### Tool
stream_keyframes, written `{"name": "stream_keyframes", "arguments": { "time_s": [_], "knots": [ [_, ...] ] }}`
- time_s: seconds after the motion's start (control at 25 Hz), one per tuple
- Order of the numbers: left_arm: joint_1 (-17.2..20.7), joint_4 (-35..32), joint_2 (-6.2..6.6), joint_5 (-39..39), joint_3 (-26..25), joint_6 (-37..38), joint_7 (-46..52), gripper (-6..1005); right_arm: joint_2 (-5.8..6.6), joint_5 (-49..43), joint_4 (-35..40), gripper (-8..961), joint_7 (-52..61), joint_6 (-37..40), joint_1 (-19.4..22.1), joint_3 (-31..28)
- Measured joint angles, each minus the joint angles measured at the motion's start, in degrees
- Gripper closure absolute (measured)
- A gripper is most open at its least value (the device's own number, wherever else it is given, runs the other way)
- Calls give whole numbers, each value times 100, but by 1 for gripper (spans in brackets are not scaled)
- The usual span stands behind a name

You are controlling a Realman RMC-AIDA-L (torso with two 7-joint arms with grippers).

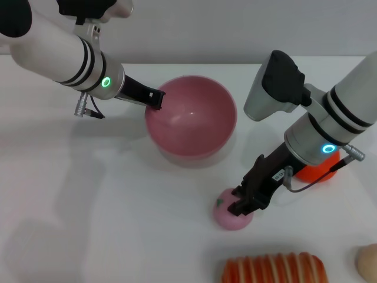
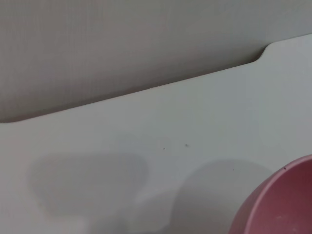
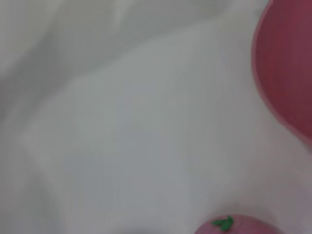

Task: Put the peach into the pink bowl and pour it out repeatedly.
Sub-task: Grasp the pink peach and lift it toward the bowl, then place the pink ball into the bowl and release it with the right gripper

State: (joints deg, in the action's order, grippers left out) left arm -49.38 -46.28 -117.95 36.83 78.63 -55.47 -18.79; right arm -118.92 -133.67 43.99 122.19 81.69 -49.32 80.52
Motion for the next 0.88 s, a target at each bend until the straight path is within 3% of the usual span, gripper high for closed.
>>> {"name": "stream_keyframes", "arguments": {
  "time_s": [0.2,0.4,0.56,0.76,0.88],
  "knots": [
    [0,-1,0,-1,5,9,-9,954,0,-13,23,592,6,29,8,-1],
    [0,-3,0,-1,5,10,-19,954,9,-21,32,818,6,105,6,-2],
    [0,-4,0,-2,-17,10,-58,953,10,48,292,865,7,271,50,-43],
    [20,-1,1,-2,-28,18,-72,954,25,796,1713,923,26,732,368,-98],
    [28,2,1,-2,-28,35,-73,954,23,990,2811,911,125,781,616,-267]
  ]
}}
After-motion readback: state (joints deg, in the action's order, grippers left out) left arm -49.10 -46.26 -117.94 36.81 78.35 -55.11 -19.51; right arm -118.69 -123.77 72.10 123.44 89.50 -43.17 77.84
